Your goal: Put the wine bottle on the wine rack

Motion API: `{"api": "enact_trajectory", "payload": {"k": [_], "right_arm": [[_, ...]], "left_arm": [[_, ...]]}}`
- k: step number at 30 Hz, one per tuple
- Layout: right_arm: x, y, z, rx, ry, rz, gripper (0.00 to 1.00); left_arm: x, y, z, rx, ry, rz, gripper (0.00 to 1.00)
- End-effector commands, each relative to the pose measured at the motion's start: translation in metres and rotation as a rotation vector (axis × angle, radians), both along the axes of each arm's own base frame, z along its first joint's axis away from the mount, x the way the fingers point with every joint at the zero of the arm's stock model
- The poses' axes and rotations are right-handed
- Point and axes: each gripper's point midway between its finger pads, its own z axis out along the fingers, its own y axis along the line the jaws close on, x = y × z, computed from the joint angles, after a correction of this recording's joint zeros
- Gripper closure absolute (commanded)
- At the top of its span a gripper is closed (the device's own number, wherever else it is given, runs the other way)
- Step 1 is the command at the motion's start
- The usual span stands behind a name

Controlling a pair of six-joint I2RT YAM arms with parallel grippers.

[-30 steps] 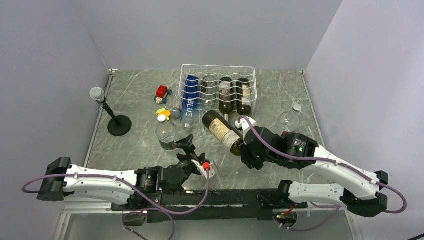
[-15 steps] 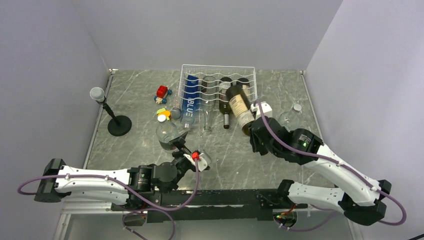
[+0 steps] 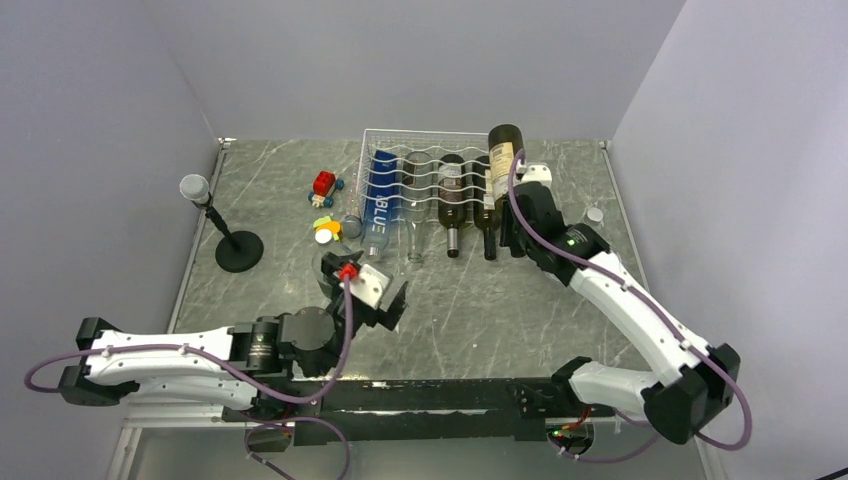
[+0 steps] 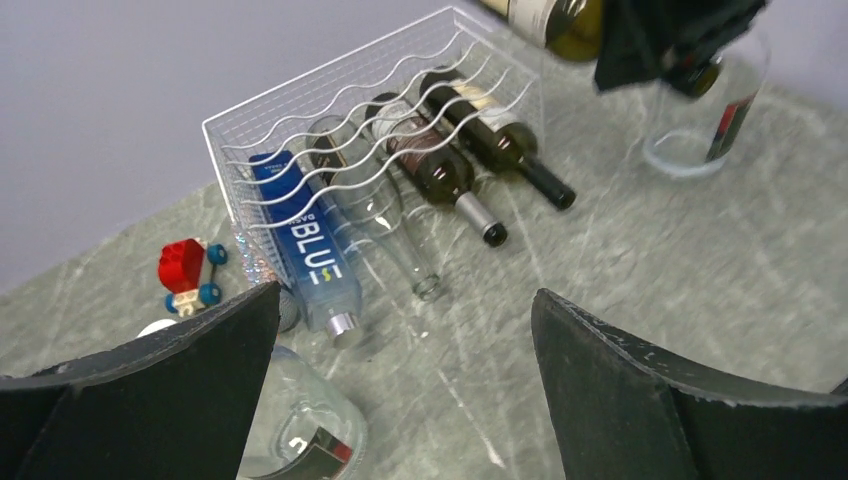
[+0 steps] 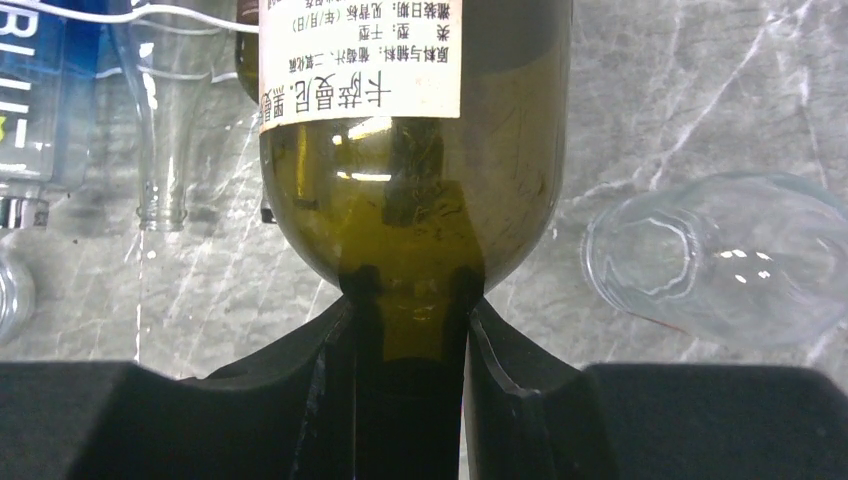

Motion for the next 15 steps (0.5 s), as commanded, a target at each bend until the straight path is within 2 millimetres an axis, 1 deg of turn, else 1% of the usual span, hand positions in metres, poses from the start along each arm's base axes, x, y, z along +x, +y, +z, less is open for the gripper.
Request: {"api": "enact_trajectory", "payload": {"k": [1, 3, 4, 6, 11, 15], "right_arm": [[0.058, 0.016, 0.047, 0.145, -0.235, -0.010, 1.00], [0.068, 0.014, 0.040, 0.162, -0.222, -0.025, 1.00], [0.073, 0.016, 0.039, 0.176, -0.228, -0.013, 1.00], [0.081, 0.018, 0.035, 0.201, -0.241, 0.002, 1.00], [0.097, 0.018, 0.026, 0.225, -0.230, 0.003, 1.00], [0.112, 0.021, 0.009, 0.222, -0.192, 0.012, 1.00]], "left_arm": [[-0.004, 0.008, 0.035, -0.177, 0.105, 0.024, 0.01], [-0.005, 0.011, 0.042, -0.206, 0.115, 0.019, 0.01], [-0.005, 0.013, 0.045, -0.220, 0.117, 0.021, 0.01], [-0.004, 0.018, 0.047, -0.235, 0.111, 0.030, 0.01], [-0.005, 0.023, 0.046, -0.271, 0.133, 0.028, 0.01], [-0.006, 0.026, 0.044, -0.279, 0.145, 0.031, 0.01]]}}
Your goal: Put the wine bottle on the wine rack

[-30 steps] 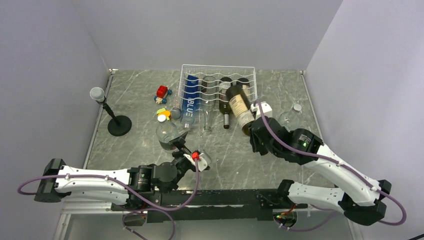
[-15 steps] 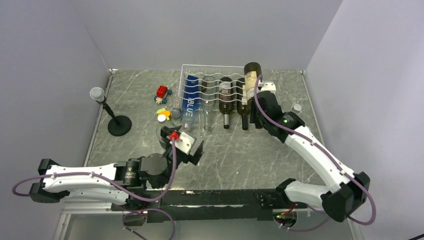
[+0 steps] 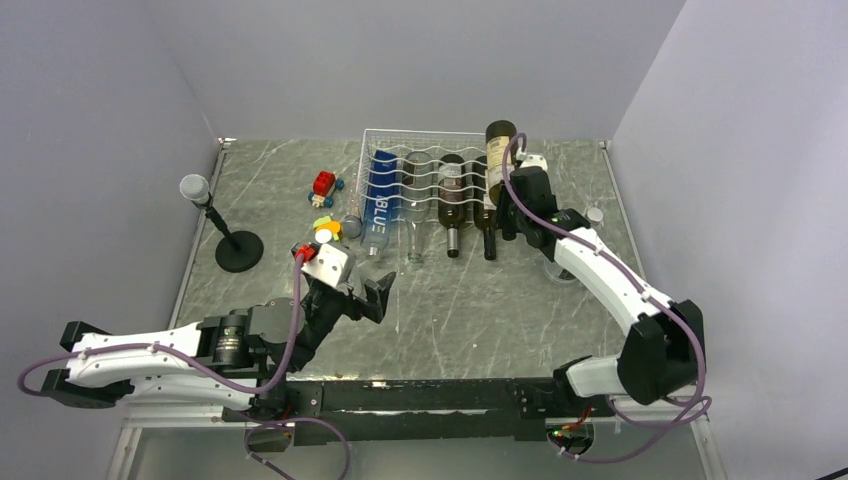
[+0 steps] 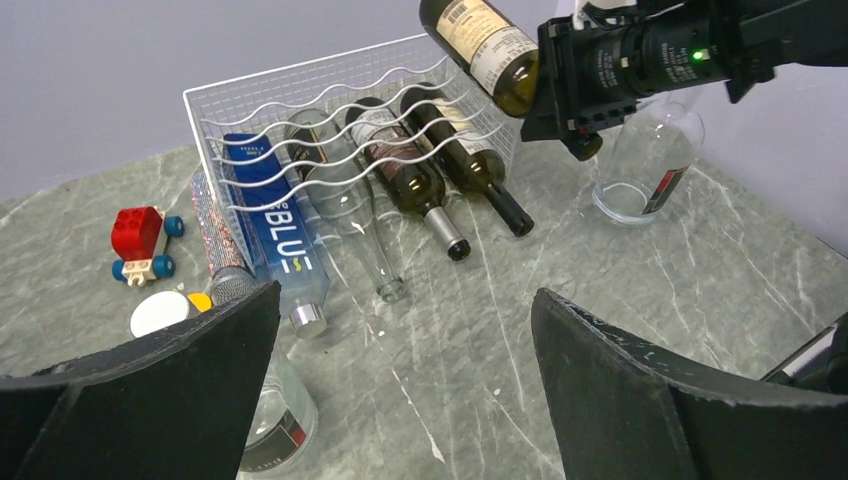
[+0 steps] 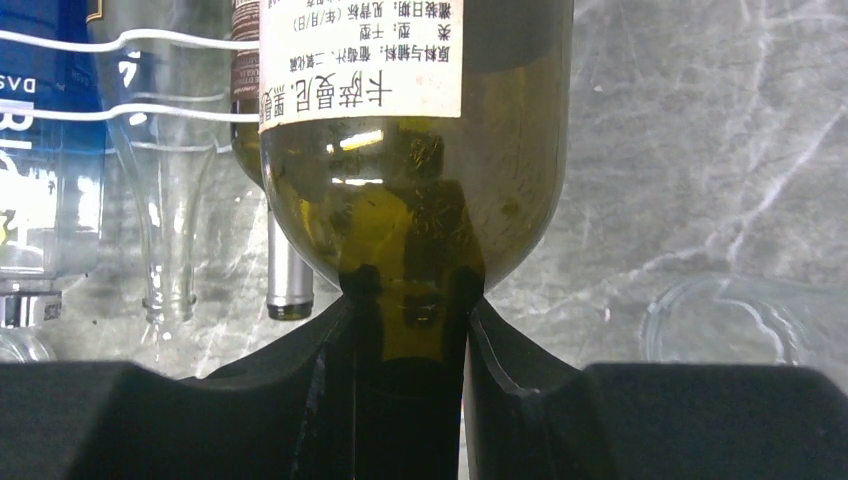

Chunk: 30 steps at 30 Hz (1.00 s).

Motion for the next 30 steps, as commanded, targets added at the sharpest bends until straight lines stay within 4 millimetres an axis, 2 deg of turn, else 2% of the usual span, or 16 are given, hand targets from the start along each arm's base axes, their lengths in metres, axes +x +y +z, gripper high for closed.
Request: {"api": "enact_trajectory", "payload": {"k": [1, 7, 16, 22, 25, 26, 27, 29, 30], "right_arm": [[0.050, 0.019, 0.050, 0.104, -0.220, 0.025, 1.00], [0.064, 0.017, 0.026, 0.113, -0.186, -0.013, 1.00], [0.084, 0.009, 0.012, 0.105, -0.193, -0.076, 1.00], [0.084, 0.004, 0.001, 0.068, -0.137, -0.099, 0.98], [0.081, 0.002, 0.003, 0.070, -0.140, -0.105, 0.69], [0.080, 0.001, 0.007, 0.073, -0.145, -0.109, 0.51], [0.078, 0.000, 0.009, 0.074, -0.149, -0.114, 0.40], [0.075, -0.001, 0.017, 0.073, -0.162, -0.113, 0.21], [0.073, -0.003, 0.022, 0.072, -0.171, -0.116, 0.15]], "left_arm": [[-0.001, 0.007, 0.003, -0.051, 0.029, 0.014, 0.01], [-0.001, 0.011, 0.002, -0.072, 0.034, 0.013, 0.01], [-0.001, 0.022, 0.004, -0.100, 0.048, 0.031, 0.01], [-0.001, 0.026, 0.000, -0.112, 0.064, 0.039, 0.01], [-0.001, 0.027, -0.001, -0.114, 0.064, 0.042, 0.01], [-0.001, 0.027, 0.000, -0.115, 0.063, 0.043, 0.01], [0.000, 0.028, 0.000, -0.113, 0.062, 0.045, 0.01], [0.000, 0.028, 0.000, -0.108, 0.061, 0.049, 0.01], [0.000, 0.029, 0.000, -0.106, 0.060, 0.054, 0.01]]}}
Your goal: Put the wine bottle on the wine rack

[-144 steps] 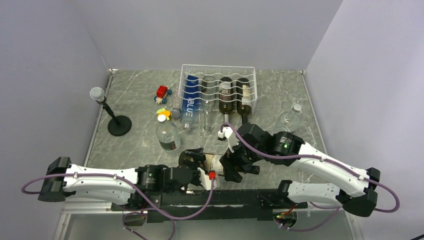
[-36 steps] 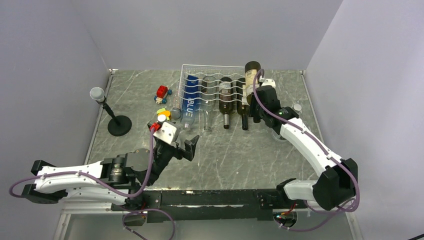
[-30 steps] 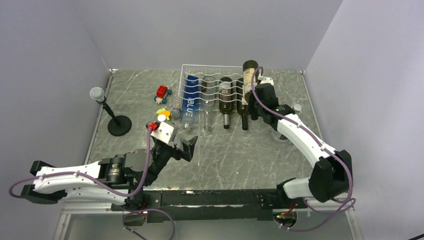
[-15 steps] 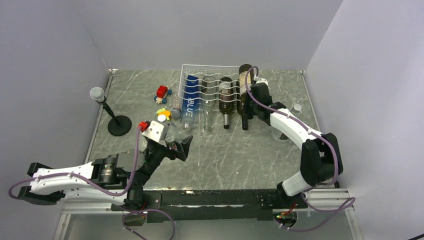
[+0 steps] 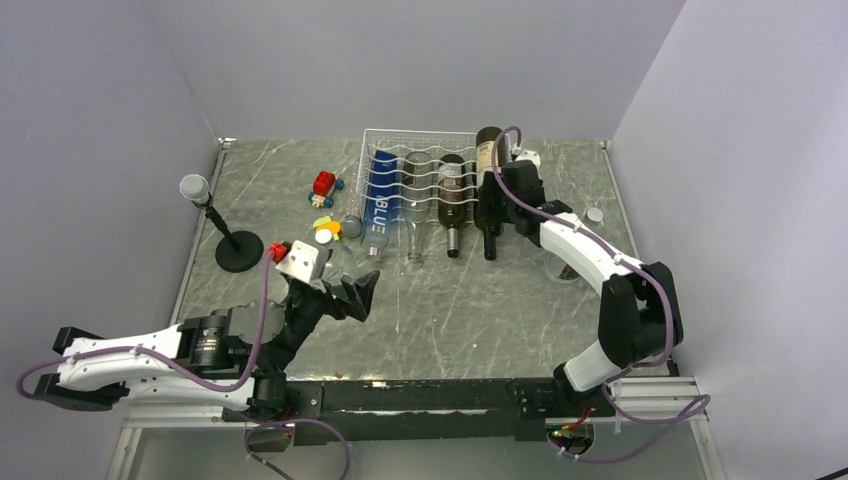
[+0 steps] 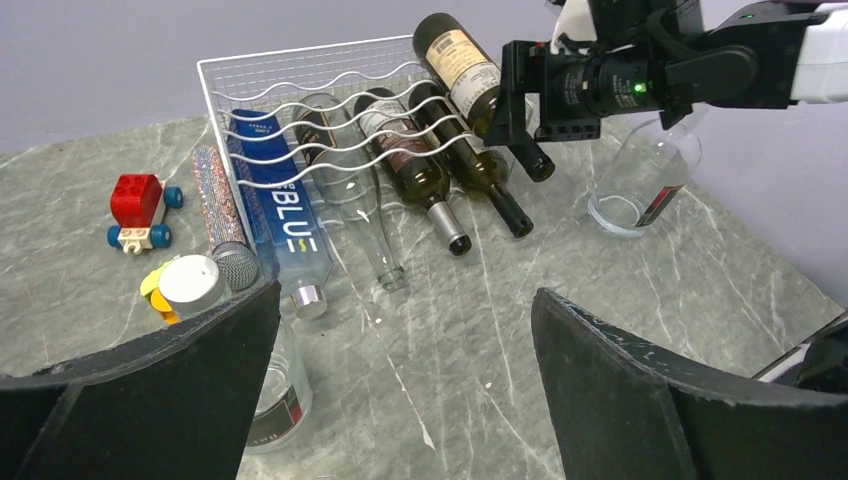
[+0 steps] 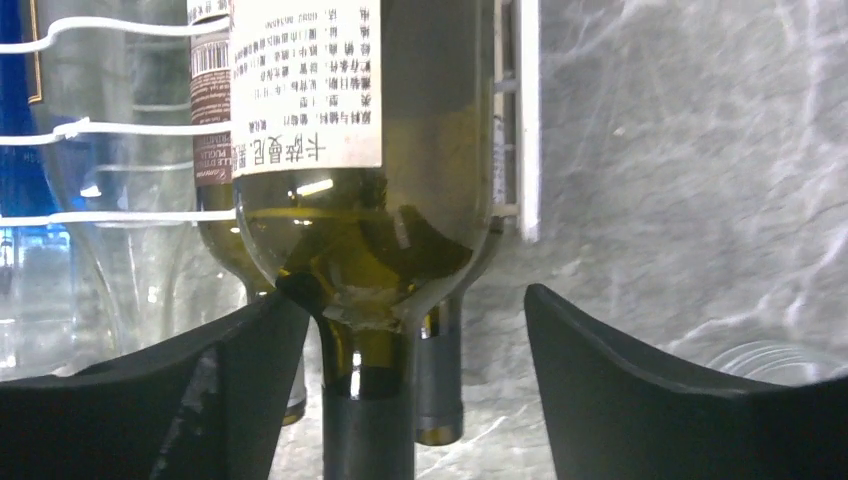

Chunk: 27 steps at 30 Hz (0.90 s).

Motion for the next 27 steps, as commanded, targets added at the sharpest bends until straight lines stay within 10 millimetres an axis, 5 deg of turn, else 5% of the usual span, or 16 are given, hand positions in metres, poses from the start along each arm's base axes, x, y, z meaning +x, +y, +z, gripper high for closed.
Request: {"api": "enact_trajectory", "payload": {"k": [1, 7, 10, 18, 22, 27], "right_arm": [[0.021, -0.012, 0.074, 0.025, -0.209, -0.067, 0.10], [0.001, -0.008, 0.116, 0.000, -0.285, -0.001, 0.00], [-0.017, 0.014, 0.141, 0.029, -0.331, 0.113, 0.00], [-0.102, 0.143, 0.201, 0.185, -0.512, 0.733, 0.00], [-0.136, 0.205, 0.197, 0.190, -0.530, 0.930, 0.00], [-0.148, 0.266, 0.173, 0.185, -0.492, 1.019, 0.00]], "left_arm": [[0.002, 0.006, 0.003, -0.024, 0.005, 0.029, 0.01], [0.006, 0.017, 0.004, -0.026, 0.007, 0.089, 0.01], [0.009, 0.026, 0.006, -0.038, 0.012, 0.124, 0.01], [0.004, 0.066, 0.047, -0.327, 0.136, 0.150, 0.01], [-0.003, 0.074, 0.065, -0.410, 0.109, 0.051, 0.01], [-0.007, 0.085, 0.072, -0.468, 0.098, 0.002, 0.01]]}}
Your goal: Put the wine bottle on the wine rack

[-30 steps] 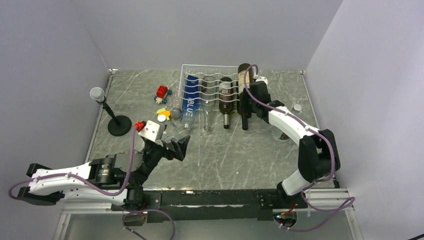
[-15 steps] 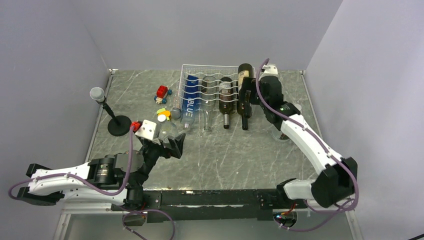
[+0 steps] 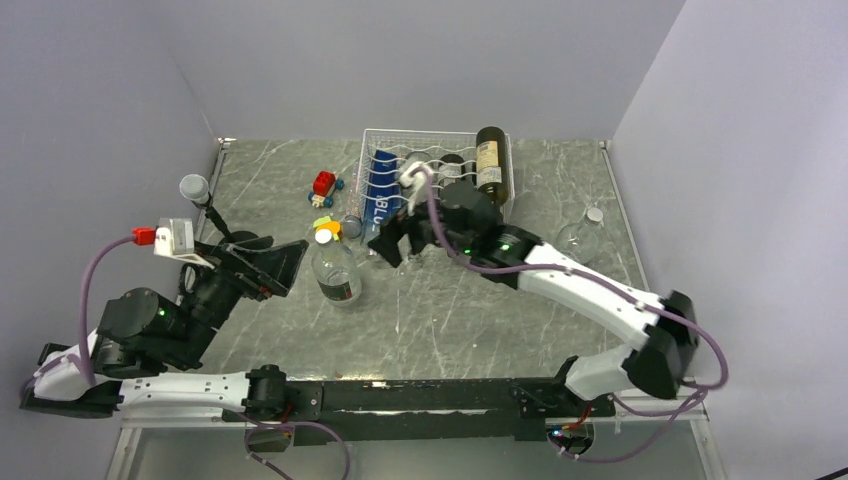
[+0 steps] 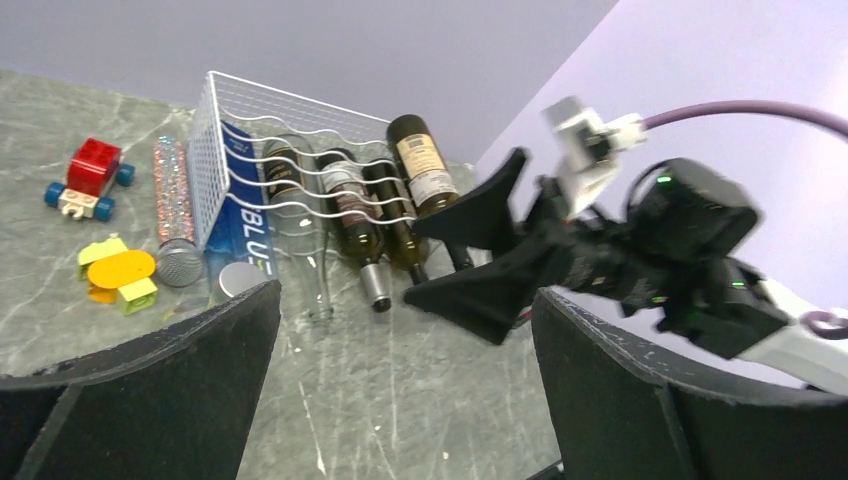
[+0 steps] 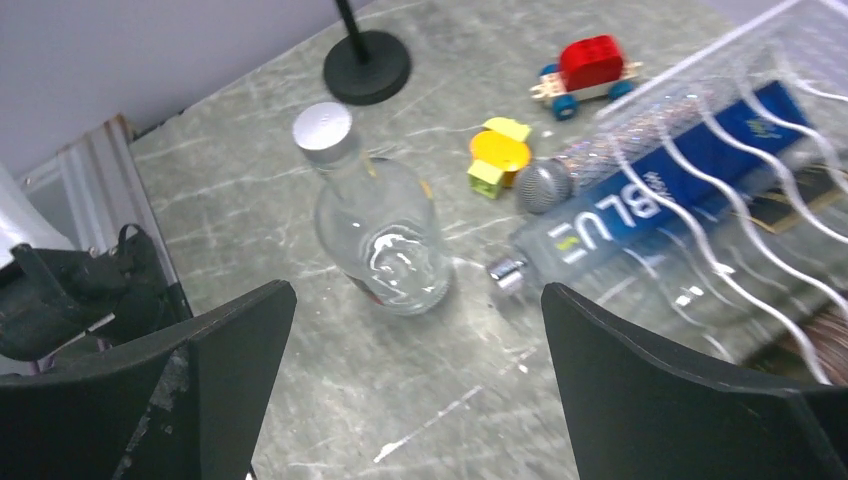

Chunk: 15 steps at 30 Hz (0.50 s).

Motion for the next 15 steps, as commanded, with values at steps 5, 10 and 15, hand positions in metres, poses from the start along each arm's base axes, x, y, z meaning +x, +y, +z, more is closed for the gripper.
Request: {"api": "enact_trajectory", "payload": {"k": [5, 10, 15], "right_arm": [[-0.009, 0.104, -0.009, -0.006, -0.073, 0.117, 0.01], [0.002, 0.141, -0.018, -0.016, -0.057, 0.066, 0.10], [0.014, 0.156, -0.024, -0.006, -0.034, 0.016, 0.23]], "left_arm": [[-0.005, 0.000, 0.001, -0.012, -0.005, -0.049, 0.01], [-0.004, 0.000, -0.004, 0.011, 0.016, -0.034, 0.01], [-0.004, 0.000, -0.005, 0.010, 0.021, -0.032, 0.01]]}}
